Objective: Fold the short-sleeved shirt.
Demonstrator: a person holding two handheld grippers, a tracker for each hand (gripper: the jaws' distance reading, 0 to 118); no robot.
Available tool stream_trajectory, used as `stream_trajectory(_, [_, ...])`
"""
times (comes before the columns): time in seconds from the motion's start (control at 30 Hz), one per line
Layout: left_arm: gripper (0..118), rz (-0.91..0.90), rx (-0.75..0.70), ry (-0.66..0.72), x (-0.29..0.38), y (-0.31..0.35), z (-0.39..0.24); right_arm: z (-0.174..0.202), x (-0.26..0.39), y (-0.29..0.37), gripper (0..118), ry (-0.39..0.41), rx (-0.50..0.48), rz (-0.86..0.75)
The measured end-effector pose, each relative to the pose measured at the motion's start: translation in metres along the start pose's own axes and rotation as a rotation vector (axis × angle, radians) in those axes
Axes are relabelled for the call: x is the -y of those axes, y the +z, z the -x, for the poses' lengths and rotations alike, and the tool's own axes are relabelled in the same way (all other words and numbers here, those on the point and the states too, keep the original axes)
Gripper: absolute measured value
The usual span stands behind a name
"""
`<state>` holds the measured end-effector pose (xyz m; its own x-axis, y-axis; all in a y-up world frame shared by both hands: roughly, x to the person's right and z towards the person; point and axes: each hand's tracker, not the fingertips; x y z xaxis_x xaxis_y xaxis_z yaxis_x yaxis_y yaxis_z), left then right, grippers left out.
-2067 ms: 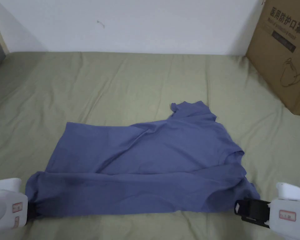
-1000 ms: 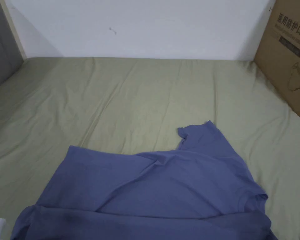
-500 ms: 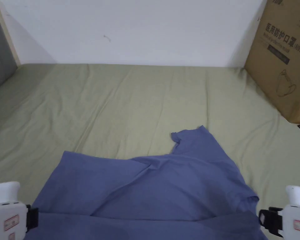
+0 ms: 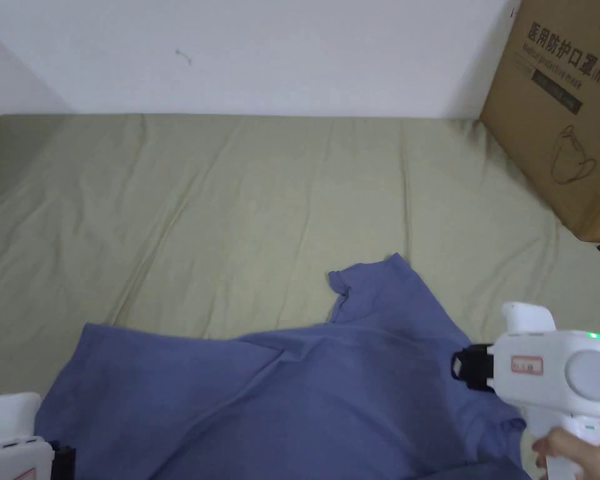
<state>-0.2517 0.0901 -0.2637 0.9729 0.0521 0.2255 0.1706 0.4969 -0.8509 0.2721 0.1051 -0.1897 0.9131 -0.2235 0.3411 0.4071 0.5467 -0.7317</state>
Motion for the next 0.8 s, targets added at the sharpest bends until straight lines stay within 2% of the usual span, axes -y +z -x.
stream_trajectory(0.07, [0,0.004,-0.002,-0.001,-0.008,-0.006,-0.002,-0.003,-0.026,-0.025,71,-0.011,0.001,0.029])
stream_trajectory(0.1, [0,0.002,-0.002,-0.003,-0.011,-0.009,-0.003,-0.007,-0.036,-0.04,85,-0.033,0.002,0.05])
stream_trajectory(0.17, [0,0.006,0.001,-0.005,-0.016,-0.012,-0.004,-0.018,-0.055,-0.071,85,-0.081,0.022,0.094])
stream_trajectory(0.27, [0,0.015,-0.006,-0.014,-0.02,-0.018,-0.005,-0.028,-0.063,-0.108,85,-0.092,0.08,0.173])
stream_trajectory(0.37, [0,0.027,-0.019,-0.02,-0.021,-0.025,-0.005,-0.029,-0.05,-0.123,71,-0.086,0.087,0.218])
stream_trajectory(0.4, [0,0.032,-0.024,-0.021,-0.02,-0.025,-0.003,-0.025,-0.049,-0.118,64,-0.014,0.103,0.182])
stream_trajectory(0.5, [0,0.048,-0.029,-0.026,-0.018,-0.031,-0.003,-0.016,-0.054,-0.104,4,0.069,0.122,0.18])
stream_trajectory(0.57, [0,0.055,-0.036,-0.027,-0.018,-0.032,0.0,-0.014,-0.059,-0.104,4,0.007,0.012,0.216])
stream_trajectory(0.73, [0,0.039,0.002,0.029,-0.022,-0.025,0.009,0.0,-0.064,-0.102,4,0.076,0.067,0.209])
stream_trajectory(0.77, [7,0.028,0.0,0.039,-0.026,-0.027,0.011,0.0,-0.064,-0.1,4,0.082,0.062,0.208])
stream_trajectory(0.8, [28,0.024,-0.014,0.049,-0.033,-0.028,0.015,0.001,-0.064,-0.097,4,0.087,0.063,0.203])
